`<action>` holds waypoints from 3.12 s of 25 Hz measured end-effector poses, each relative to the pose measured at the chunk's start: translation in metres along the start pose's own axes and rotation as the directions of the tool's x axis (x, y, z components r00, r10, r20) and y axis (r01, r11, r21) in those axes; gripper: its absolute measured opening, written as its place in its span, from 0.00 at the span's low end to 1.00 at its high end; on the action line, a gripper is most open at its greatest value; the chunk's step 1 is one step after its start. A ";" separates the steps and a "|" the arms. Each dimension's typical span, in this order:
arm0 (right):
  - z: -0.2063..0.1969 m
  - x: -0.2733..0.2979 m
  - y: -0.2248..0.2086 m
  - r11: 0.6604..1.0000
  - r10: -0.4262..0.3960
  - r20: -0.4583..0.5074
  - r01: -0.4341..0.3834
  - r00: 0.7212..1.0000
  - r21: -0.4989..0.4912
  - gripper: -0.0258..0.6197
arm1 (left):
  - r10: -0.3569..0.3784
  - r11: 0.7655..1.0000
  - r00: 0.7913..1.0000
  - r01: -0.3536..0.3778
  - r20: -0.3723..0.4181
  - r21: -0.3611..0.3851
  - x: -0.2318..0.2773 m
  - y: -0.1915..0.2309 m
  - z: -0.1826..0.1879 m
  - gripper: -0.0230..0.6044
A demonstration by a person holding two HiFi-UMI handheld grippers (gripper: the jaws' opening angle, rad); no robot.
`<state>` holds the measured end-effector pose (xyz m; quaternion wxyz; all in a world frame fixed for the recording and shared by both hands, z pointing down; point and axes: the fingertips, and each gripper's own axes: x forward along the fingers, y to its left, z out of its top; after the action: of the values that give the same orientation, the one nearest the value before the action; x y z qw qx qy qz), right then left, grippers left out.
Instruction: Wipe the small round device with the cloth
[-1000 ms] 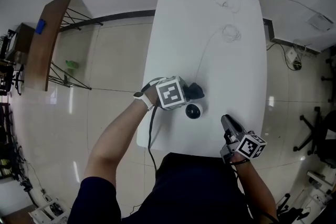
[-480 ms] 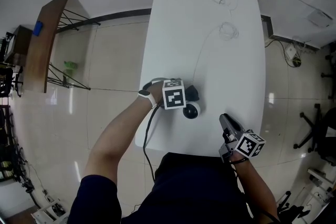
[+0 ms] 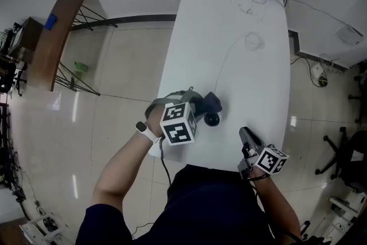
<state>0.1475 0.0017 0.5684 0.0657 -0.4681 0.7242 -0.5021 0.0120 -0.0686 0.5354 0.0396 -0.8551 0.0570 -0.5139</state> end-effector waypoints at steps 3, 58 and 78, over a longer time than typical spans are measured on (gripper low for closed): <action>-0.002 0.002 0.005 1.000 0.009 -0.013 -0.009 1.000 -0.016 0.16 | 0.047 0.981 0.998 -0.041 -0.029 0.188 -0.008 -0.030 0.024 0.27; -0.011 0.005 0.002 0.999 -0.037 0.001 0.037 0.999 0.032 0.14 | 0.074 0.938 0.994 -0.043 0.078 -0.345 0.016 -0.088 0.028 0.27; -0.013 0.004 -0.005 0.998 -0.058 -0.018 0.058 0.998 0.016 0.13 | 0.165 0.976 0.970 -0.187 -0.178 -0.113 0.041 -0.039 -0.101 0.27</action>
<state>0.1410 0.0075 0.5800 0.0485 -0.4839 0.7065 -0.5141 -0.0558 -0.0362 0.6230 0.0249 -0.8012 0.1689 -0.5736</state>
